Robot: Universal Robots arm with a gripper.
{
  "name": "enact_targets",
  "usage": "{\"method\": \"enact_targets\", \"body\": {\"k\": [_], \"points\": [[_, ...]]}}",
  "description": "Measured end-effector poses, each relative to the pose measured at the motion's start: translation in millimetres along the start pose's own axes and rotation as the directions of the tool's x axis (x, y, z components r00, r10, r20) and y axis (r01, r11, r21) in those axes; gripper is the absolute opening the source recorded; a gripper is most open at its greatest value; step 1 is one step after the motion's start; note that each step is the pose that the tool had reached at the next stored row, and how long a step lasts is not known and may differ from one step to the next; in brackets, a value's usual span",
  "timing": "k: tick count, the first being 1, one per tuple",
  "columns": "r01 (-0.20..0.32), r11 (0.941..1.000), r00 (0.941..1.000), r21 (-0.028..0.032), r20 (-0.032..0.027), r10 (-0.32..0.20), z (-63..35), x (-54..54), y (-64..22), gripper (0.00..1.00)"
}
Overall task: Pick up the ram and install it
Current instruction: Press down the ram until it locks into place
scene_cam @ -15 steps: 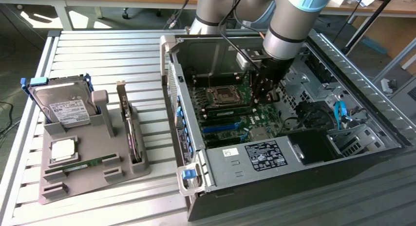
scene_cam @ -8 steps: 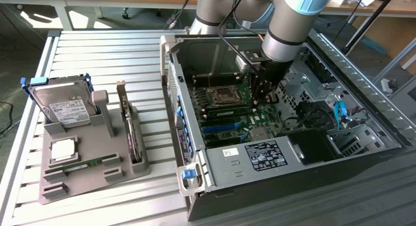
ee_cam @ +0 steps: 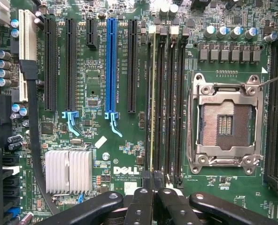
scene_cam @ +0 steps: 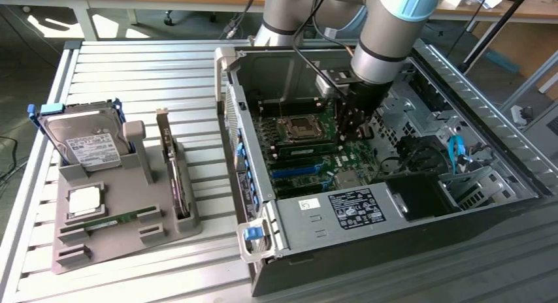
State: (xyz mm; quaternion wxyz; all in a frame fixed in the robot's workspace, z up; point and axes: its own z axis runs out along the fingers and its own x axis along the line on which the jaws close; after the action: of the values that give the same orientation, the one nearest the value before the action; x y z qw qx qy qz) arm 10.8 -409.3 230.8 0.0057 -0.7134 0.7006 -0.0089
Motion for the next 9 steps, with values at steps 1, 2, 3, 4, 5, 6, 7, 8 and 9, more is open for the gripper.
{"method": "enact_targets", "body": {"k": [1,2,3,4,5,6,7,8,9], "points": [[0.0,1.0,1.0,0.0,0.0,0.0,0.2,0.0,0.0,0.11],[0.0,1.0,1.0,0.0,-0.0001,0.0,0.2,0.0,0.0,0.11],[0.0,1.0,1.0,0.0,-0.0002,0.0,0.3,0.0,0.0,0.11],[0.0,1.0,1.0,0.0,-0.0003,0.0,0.3,0.0,0.0,0.11],[0.0,1.0,1.0,0.0003,0.0001,0.0,-0.2,-0.1,0.0,0.11],[0.0,1.0,1.0,0.0012,0.0013,0.0,-1.6,-0.2,-0.1,0.11],[0.0,1.0,1.0,0.0012,0.0002,0.0,-4.2,-0.2,-0.2,0.11],[0.0,1.0,1.0,0.0011,-0.0009,0.0,-7.2,0.0,-0.2,0.11],[0.0,1.0,1.0,0.0015,-0.0009,0.0,-10.4,0.0,-0.3,0.11]]}}
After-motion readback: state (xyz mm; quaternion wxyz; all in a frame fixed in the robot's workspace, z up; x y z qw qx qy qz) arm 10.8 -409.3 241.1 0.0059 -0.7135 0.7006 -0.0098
